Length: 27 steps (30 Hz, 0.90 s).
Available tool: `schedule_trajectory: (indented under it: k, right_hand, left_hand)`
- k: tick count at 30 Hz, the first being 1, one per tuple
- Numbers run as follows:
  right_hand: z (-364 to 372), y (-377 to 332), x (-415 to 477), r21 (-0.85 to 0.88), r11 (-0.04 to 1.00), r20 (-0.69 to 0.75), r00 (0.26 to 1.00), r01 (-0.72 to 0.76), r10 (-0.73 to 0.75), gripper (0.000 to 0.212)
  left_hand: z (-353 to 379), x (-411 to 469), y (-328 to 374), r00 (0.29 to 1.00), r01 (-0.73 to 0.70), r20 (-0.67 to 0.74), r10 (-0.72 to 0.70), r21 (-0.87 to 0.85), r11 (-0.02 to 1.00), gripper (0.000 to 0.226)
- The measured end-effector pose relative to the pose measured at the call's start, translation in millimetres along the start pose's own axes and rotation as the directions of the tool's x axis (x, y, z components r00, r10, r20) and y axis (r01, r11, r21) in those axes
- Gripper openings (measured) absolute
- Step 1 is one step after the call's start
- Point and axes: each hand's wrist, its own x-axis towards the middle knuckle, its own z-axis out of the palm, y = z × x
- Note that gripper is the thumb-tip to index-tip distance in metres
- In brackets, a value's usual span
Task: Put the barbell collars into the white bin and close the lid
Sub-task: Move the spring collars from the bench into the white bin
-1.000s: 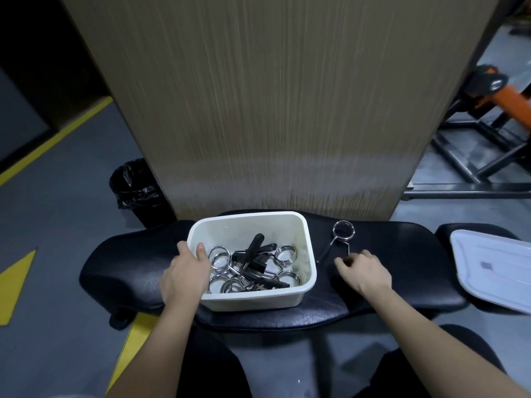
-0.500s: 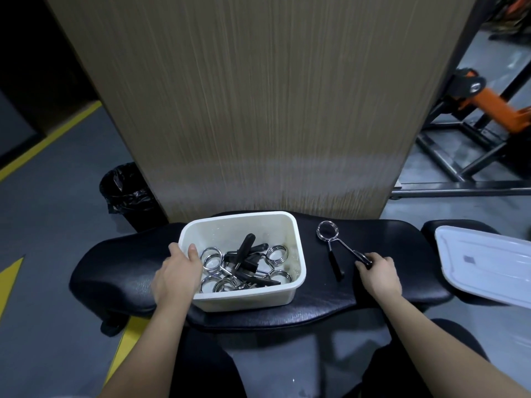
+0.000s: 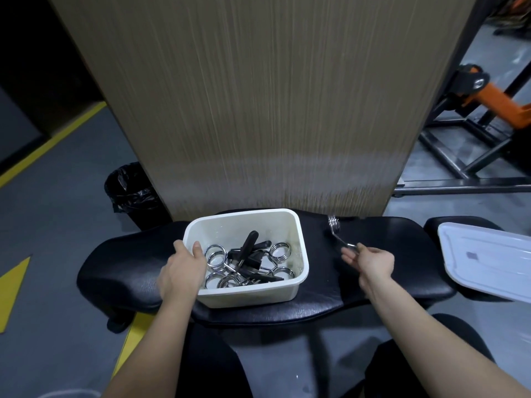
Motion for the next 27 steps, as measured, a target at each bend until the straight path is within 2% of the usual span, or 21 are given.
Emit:
schedule_trajectory:
  k: [1, 3, 7, 8, 10, 12, 14, 16, 17, 18, 19, 21, 25, 27]
  right_hand:
    - [4.9, -10.2, -5.9, 0.102, 0.995, 0.019, 1.0, -0.019, 0.017, 0.003]
    - [15.1, -30.2, -17.6, 0.194, 0.981, 0.087, 0.996, -0.016, -0.001, 0.012]
    - [37.3, -61.5, -52.9, 0.184, 0.983, 0.326, 0.942, 0.024, -0.084, 0.009]
    - [43.3, -65.9, -60.3, 0.127, 0.987, 0.372, 0.919, 0.093, -0.135, 0.009]
    - [54.6, -70.0, -71.2, -0.039, 0.933, 0.428, 0.849, 0.358, -0.308, 0.011]
    - [64.1, -70.1, -78.8, -0.207, 0.728, 0.491, 0.713, 0.654, -0.501, 0.009]
    - [71.4, -66.0, -85.8, -0.312, 0.378, 0.622, 0.488, 0.872, -0.612, 0.008]
    - [78.2, -58.5, -92.5, -0.325, -0.075, 0.747, 0.207, 0.943, -0.632, 0.008]
    - [82.9, -53.6, -95.3, -0.283, -0.238, 0.79, 0.084, 0.929, -0.608, 0.008]
    - [88.2, -47.0, -95.9, -0.236, -0.329, 0.82, 0.006, 0.914, -0.572, 0.01]
    - [93.5, -39.1, -95.5, -0.196, -0.361, 0.843, -0.031, 0.912, -0.537, 0.012]
    - [101.8, -20.9, -93.5, -0.157, -0.337, 0.872, -0.03, 0.928, -0.488, 0.013]
    - [109.8, 5.5, -90.0, -0.187, -0.246, 0.906, 0.071, 0.951, -0.416, 0.011]
    - [117.3, 15.9, -87.8, -0.187, -0.259, 0.943, 0.1, 0.947, -0.316, 0.01]
  left_hand:
    - [-0.4, -0.6, -0.1, 1.0, -0.001, -0.002, 0.001, 0.0, 1.0, 0.045]
    - [-0.6, -1.7, -0.3, 1.0, -0.003, -0.005, 0.003, 0.001, 1.0, 0.044]
    - [-1.7, -3.0, 0.0, 1.0, 0.001, -0.01, -0.001, -0.007, 1.0, 0.045]
    - [-1.8, -3.1, -0.2, 1.0, 0.001, -0.01, -0.001, -0.013, 1.0, 0.045]
    - [-1.6, -3.3, -1.0, 1.0, -0.003, -0.011, 0.003, -0.027, 1.0, 0.045]
    - [-1.2, -2.4, -2.0, 1.0, -0.012, -0.017, 0.011, -0.037, 0.999, 0.045]
    - [-1.2, -1.6, -2.5, 1.0, -0.015, -0.018, 0.015, -0.049, 0.999, 0.045]
    - [-0.8, -0.8, -2.4, 1.0, -0.013, -0.015, 0.012, -0.056, 0.998, 0.046]
    - [-0.8, -0.3, -2.5, 1.0, -0.012, -0.013, 0.011, -0.056, 0.998, 0.047]
    - [-0.6, 0.1, -2.2, 1.0, -0.011, -0.013, 0.01, -0.055, 0.998, 0.047]
    - [-0.6, 0.3, -1.9, 1.0, -0.01, -0.013, 0.009, -0.055, 0.998, 0.047]
    - [-0.5, 0.9, -2.4, 1.0, -0.007, -0.016, 0.006, -0.061, 0.998, 0.048]
    - [0.6, 0.7, -2.1, 1.0, -0.019, -0.021, 0.017, -0.065, 0.998, 0.047]
    - [1.1, 2.0, -2.4, 1.0, -0.018, -0.022, 0.017, -0.069, 0.997, 0.047]
